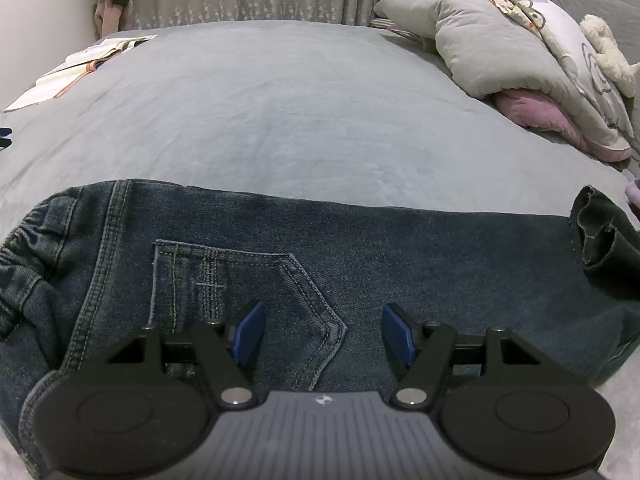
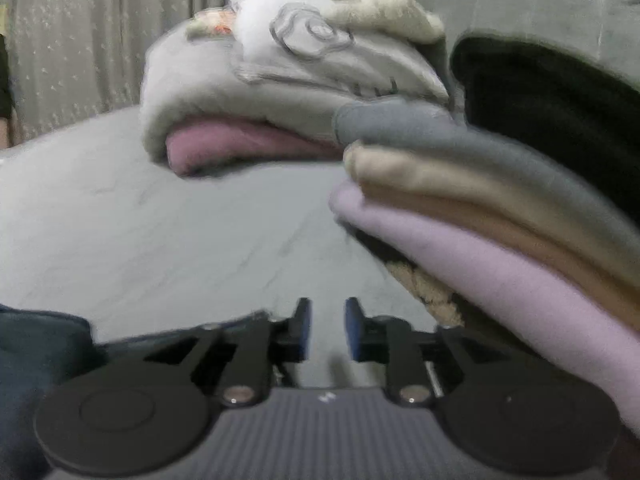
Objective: Fold clothes
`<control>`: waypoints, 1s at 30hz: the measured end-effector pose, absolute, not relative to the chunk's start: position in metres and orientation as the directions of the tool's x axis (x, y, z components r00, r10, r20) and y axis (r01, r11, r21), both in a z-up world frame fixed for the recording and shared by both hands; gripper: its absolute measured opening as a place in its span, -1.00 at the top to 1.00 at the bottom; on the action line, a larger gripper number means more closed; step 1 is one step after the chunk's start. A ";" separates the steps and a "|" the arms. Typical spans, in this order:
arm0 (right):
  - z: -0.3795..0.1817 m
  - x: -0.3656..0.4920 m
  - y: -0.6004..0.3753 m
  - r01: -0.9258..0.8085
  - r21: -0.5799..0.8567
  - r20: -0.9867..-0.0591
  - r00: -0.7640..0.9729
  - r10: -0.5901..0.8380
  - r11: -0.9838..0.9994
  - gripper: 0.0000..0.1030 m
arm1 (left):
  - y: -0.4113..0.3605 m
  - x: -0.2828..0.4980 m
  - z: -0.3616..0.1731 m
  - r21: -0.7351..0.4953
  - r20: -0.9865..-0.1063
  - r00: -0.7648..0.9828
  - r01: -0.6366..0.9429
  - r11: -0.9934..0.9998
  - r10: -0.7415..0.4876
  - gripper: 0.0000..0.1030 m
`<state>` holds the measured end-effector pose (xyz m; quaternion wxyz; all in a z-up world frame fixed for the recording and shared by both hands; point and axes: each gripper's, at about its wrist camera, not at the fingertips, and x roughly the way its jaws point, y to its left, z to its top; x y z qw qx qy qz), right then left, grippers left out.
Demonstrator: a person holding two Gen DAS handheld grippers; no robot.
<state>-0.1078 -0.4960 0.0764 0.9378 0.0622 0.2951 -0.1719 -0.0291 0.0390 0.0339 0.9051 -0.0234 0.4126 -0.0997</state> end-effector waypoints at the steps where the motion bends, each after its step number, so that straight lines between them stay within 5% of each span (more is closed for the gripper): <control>1: 0.080 -0.112 -0.488 0.317 0.008 -0.565 0.784 -0.257 0.948 0.22 | 0.039 -0.029 0.034 -0.123 -0.742 0.640 0.161 0.979 -0.199 -0.24; 7: 0.097 -0.147 -0.358 -0.248 -0.161 -0.495 0.857 0.139 0.955 0.05 | 0.035 -0.028 0.034 -0.116 -0.740 0.645 0.157 0.981 -0.191 -0.24; 11: 0.081 -0.137 -0.294 -0.359 -0.301 -0.528 0.834 0.159 0.883 0.03 | 0.035 -0.029 0.034 -0.115 -0.736 0.649 0.158 0.981 -0.191 -0.24; 14: 0.061 -0.112 -0.269 -0.321 -0.386 -0.575 0.817 0.046 0.865 0.34 | 0.038 -0.030 0.035 -0.115 -0.731 0.657 0.149 0.982 -0.185 -0.24; 15: 0.059 -0.105 -0.269 -0.307 -0.377 -0.591 0.806 0.028 0.874 0.66 | 0.042 -0.030 0.035 -0.120 -0.727 0.662 0.142 0.983 -0.184 -0.24; 16: 0.059 -0.102 -0.274 -0.307 -0.331 -0.609 0.792 0.047 0.893 0.85 | 0.045 -0.031 0.036 -0.126 -0.725 0.663 0.136 0.983 -0.185 -0.24; 21: 0.074 -0.107 -0.318 -0.195 -0.137 -0.579 0.811 0.081 0.971 0.88 | 0.059 -0.033 0.037 -0.146 -0.721 0.668 0.116 0.982 -0.186 -0.24; 26: 0.096 -0.146 -0.439 0.178 0.287 -0.447 0.894 -0.032 0.941 0.88 | 0.067 -0.035 0.040 -0.164 -0.713 0.675 0.102 0.981 -0.190 -0.24; 30: 0.080 -0.171 -0.514 0.405 0.474 -0.477 0.864 -0.159 0.782 0.88 | 0.069 -0.035 0.041 -0.174 -0.711 0.676 0.097 0.980 -0.193 -0.24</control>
